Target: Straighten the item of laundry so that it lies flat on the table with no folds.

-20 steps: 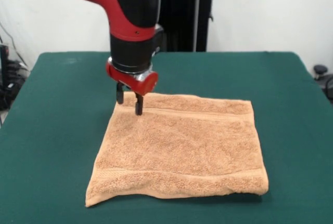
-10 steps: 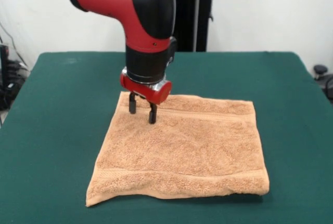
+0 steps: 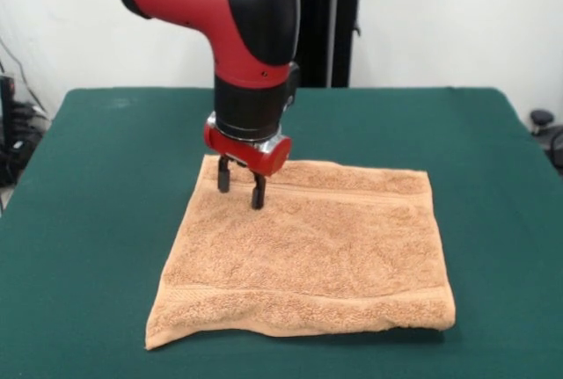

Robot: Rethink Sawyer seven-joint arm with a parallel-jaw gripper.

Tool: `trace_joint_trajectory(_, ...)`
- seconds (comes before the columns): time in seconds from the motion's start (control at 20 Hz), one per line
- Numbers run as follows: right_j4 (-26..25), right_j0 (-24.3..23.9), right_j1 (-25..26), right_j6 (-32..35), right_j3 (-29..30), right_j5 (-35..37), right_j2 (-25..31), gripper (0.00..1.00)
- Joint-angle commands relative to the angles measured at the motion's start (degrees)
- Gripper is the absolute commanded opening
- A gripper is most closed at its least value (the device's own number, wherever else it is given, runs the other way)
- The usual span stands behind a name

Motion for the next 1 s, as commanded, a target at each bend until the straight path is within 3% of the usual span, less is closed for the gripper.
trace_joint_trajectory(0.05, -6.1, -0.6, 4.9, 2.6, 6.2, -5.0, 5.1, 1.0)
trace_joint_trajectory(0.55, -15.5, -8.0, 1.9, -1.7, 10.0, -3.9, 5.1, 1.0)
trace_joint_trajectory(1.0, -19.9, -10.7, 2.5, 0.1, 9.8, -3.6, 6.5, 1.0)
